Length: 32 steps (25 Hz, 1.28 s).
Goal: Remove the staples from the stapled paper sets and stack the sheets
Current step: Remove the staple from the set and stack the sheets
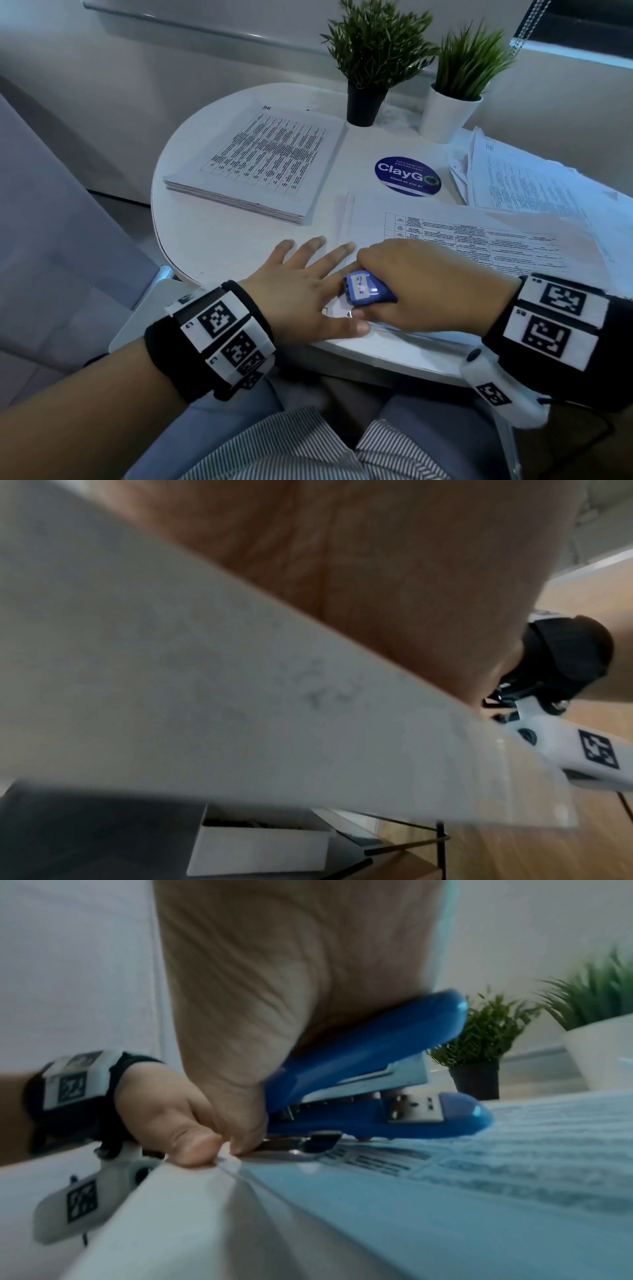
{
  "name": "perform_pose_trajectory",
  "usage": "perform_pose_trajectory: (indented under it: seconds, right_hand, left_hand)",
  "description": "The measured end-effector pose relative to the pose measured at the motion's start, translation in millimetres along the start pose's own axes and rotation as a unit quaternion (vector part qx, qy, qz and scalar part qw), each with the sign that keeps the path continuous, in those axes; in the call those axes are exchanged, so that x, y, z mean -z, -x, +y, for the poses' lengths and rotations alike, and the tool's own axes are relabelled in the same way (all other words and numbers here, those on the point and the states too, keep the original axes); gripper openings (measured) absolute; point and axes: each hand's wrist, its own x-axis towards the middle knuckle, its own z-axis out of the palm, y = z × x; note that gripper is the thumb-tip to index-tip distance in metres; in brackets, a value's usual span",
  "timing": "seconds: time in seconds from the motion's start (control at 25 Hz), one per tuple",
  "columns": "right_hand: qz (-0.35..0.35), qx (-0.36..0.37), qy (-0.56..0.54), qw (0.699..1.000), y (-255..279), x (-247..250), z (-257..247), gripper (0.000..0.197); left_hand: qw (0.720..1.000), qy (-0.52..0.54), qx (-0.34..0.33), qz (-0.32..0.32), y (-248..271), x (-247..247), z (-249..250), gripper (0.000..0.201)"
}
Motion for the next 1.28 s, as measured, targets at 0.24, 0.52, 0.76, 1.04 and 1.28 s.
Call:
perform_pose_trajectory:
  seconds: [0.24, 0.52, 0.76, 1.04, 1.28]
  right_hand:
    - [0.102, 0.137, 0.081, 0.982, 5, -5, 3, 0.031]
    - [0.056, 0.152, 0.089, 0.983, 3, -2, 2, 0.025]
    - [-0.104, -0.067, -0.067, 0.990, -12, 7, -2, 0.032]
    - [-0.168, -0.104, -0.138, 0.971, -22, 7, -2, 0.026]
    - [-0.188, -0.129, -0.188, 0.955, -25, 6, 1, 0.026]
  left_hand:
    - [0.999, -0.026, 0.010, 0.024, 1, 0, 8, 0.096]
    - [0.999, -0.025, 0.014, 0.023, 1, -1, 7, 0.096]
    - [1.000, -0.001, 0.015, 0.027, 1, -1, 8, 0.096]
    - [0.998, 0.003, 0.033, 0.045, -1, -5, 10, 0.083]
    - [0.998, 0.005, 0.039, 0.043, -2, -7, 11, 0.082]
